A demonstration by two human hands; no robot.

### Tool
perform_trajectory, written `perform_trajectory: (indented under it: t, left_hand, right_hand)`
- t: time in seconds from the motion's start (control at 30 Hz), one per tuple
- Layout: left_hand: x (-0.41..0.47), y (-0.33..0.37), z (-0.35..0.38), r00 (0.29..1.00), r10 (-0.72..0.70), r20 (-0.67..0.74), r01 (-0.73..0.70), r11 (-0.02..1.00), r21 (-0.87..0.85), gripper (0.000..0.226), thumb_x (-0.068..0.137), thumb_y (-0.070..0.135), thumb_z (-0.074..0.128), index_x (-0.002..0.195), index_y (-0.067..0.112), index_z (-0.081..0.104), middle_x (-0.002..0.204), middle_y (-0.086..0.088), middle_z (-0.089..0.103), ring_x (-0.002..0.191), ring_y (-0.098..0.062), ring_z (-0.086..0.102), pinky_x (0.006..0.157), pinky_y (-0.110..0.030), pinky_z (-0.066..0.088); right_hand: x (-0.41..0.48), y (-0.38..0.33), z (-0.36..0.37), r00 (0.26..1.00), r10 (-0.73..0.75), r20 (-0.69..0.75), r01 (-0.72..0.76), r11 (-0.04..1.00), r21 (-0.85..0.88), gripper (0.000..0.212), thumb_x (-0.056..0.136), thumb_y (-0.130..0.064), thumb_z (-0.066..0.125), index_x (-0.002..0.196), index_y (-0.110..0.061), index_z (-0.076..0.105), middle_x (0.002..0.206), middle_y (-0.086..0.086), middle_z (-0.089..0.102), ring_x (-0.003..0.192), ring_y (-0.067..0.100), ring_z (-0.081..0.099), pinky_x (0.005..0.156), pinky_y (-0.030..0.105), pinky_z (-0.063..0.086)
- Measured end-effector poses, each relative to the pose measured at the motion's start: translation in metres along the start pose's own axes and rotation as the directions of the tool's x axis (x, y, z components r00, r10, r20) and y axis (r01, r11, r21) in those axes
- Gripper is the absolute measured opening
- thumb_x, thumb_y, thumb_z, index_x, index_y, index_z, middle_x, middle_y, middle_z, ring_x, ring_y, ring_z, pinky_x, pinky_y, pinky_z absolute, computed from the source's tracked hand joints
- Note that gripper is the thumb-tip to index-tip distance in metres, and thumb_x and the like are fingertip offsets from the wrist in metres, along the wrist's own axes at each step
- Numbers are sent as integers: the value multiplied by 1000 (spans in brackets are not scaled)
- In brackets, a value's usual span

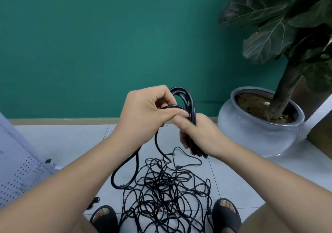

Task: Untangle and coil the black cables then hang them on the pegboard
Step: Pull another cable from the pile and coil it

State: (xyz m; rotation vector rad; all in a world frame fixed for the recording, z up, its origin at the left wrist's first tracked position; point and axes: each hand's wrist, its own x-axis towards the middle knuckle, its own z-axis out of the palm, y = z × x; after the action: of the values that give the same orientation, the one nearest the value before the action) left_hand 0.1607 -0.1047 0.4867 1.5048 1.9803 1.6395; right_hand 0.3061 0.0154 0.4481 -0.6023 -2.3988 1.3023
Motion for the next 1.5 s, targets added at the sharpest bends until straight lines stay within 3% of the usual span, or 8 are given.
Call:
perform_trajectory:
  t: [0.2, 0.37, 0.53, 0.8, 1.13, 1.27, 1.37, 1.5]
  left_hand:
    - [8, -10, -9, 998, 23, 53, -33, 980, 194, 34, 75, 38, 96, 77, 24, 65, 62, 6, 58, 58, -9, 48, 56, -33, 43]
    - [14, -23, -13, 991, 50, 127, -94, 927, 364, 46, 73, 65, 86, 100, 37, 62, 80, 9, 59, 72, -11, 57, 71, -43, 54]
    - [12, -33, -4, 948, -121, 293, 87, 988, 127, 25, 90, 48, 80, 112, 35, 75, 105, 14, 77, 97, -8, 71, 95, -33, 56]
    - [16, -30, 5, 955, -107, 278, 138, 986, -94, 19, 104, 34, 68, 122, 29, 69, 71, 24, 63, 68, -3, 55, 67, -14, 43]
    - [18, -21, 27, 967, -159, 200, 207, 946, -250, 17, 111, 39, 56, 120, 25, 59, 76, 4, 64, 59, -23, 61, 41, -36, 49]
    - [19, -25, 22, 925, -217, 311, 314, 898, -308, 30, 111, 54, 46, 135, 38, 55, 100, -2, 67, 65, -21, 64, 63, -43, 58]
    - [25, -38, 10, 892, -238, 384, 372, 869, -327, 48, 107, 69, 40, 144, 41, 51, 138, -3, 68, 115, -16, 72, 108, -52, 54]
    - [24, -52, -6, 864, -244, 440, 348, 922, -172, 60, 100, 73, 50, 137, 28, 59, 138, 7, 67, 136, -10, 59, 117, -49, 45]
  right_hand:
    - [4, 1, -5, 995, 63, 83, -47, 981, -188, 52, 105, -49, 62, 72, -11, 55, 62, 11, 71, 47, 18, 59, 54, 34, 49]
    - [-1, 3, -6, 969, 97, 226, -56, 982, -182, 65, 106, -52, 60, 55, -11, 61, 54, 8, 66, 58, 41, 66, 67, 51, 57]
    - [-6, 4, -10, 965, 92, 246, -53, 985, -162, 66, 108, -48, 59, 53, -11, 62, 52, 3, 63, 51, 17, 61, 64, 34, 52]
    - [2, 1, 6, 981, 17, 193, -60, 974, 220, 21, 105, -15, 69, 87, -6, 63, 77, 13, 71, 61, 28, 65, 62, 35, 53]
    - [12, -5, 11, 992, 56, 116, -98, 908, 407, 14, 97, -10, 75, 86, -9, 66, 77, 15, 65, 55, 22, 52, 49, 28, 43]
    - [14, 2, 15, 991, 102, 84, -127, 908, 400, 28, 97, -26, 78, 79, -10, 63, 66, 8, 54, 52, 18, 37, 51, 31, 27]
    - [18, 4, 11, 996, 91, 10, -86, 891, 446, 22, 102, -21, 73, 84, -8, 71, 58, -6, 49, 48, 10, 36, 51, 23, 28]
    - [24, 12, 2, 995, 62, -82, -22, 907, 422, 33, 98, -36, 76, 83, -8, 74, 57, -3, 44, 49, 13, 34, 54, 30, 27]
